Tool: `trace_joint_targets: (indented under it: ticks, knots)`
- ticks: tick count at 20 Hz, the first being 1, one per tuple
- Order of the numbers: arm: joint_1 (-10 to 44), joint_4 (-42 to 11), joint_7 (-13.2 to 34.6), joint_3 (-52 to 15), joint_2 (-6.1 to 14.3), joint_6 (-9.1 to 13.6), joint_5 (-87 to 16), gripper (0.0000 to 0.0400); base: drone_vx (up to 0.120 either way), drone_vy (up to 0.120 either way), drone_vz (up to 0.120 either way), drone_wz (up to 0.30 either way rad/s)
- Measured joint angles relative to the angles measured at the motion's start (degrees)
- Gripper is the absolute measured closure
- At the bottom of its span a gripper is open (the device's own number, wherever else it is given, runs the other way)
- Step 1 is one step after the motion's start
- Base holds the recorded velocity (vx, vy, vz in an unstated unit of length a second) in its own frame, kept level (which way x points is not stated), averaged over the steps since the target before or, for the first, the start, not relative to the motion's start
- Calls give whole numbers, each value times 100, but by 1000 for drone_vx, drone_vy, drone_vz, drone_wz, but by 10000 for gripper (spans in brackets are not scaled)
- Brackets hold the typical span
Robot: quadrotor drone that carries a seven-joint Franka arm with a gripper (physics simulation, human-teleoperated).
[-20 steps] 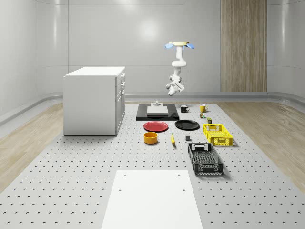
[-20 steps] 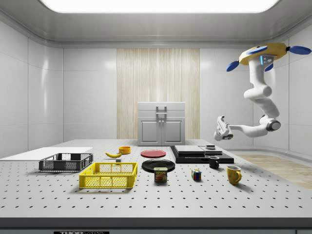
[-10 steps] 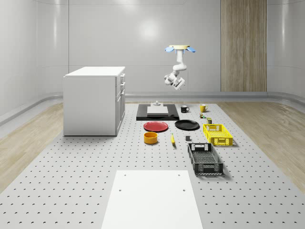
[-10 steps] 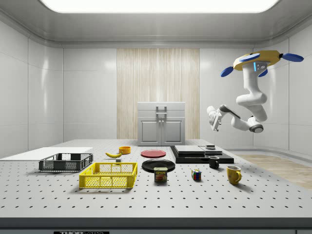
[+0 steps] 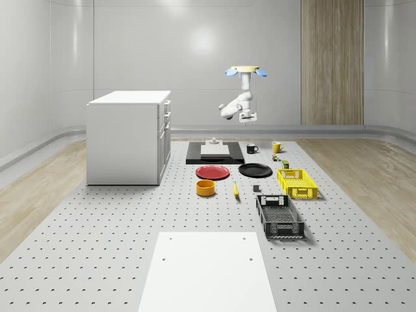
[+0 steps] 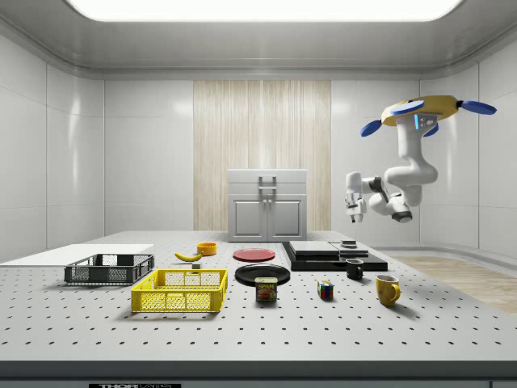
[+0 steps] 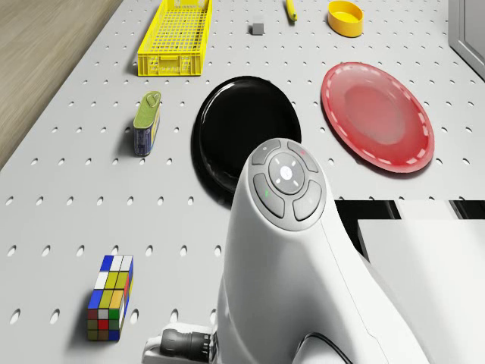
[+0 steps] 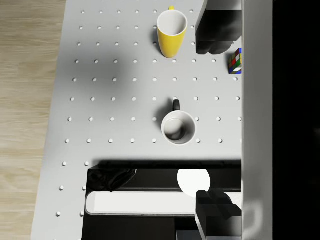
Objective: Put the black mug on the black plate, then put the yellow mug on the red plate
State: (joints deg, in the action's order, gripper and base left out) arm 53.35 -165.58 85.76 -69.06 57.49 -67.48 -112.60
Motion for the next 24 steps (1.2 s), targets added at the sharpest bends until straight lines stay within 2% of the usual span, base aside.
trace_joint_targets:
  ticks: [4,7,9,14,19,24]
  knots:
    - [319,-29,216,-158,176,70,-95,0,0,-110,-120,0]
    - [465,-35,319,-237,290,62,-102,0,0,0,-120,0]
    - [535,-35,372,-279,361,37,-91,0,0,-120,-120,0]
    - [656,-28,469,-360,528,-58,-34,0,0,0,-120,0]
    - [737,-19,539,-424,684,-179,39,0,120,0,-16,0]
    - [799,-8,596,-477,833,-307,116,0,120,0,-120,0]
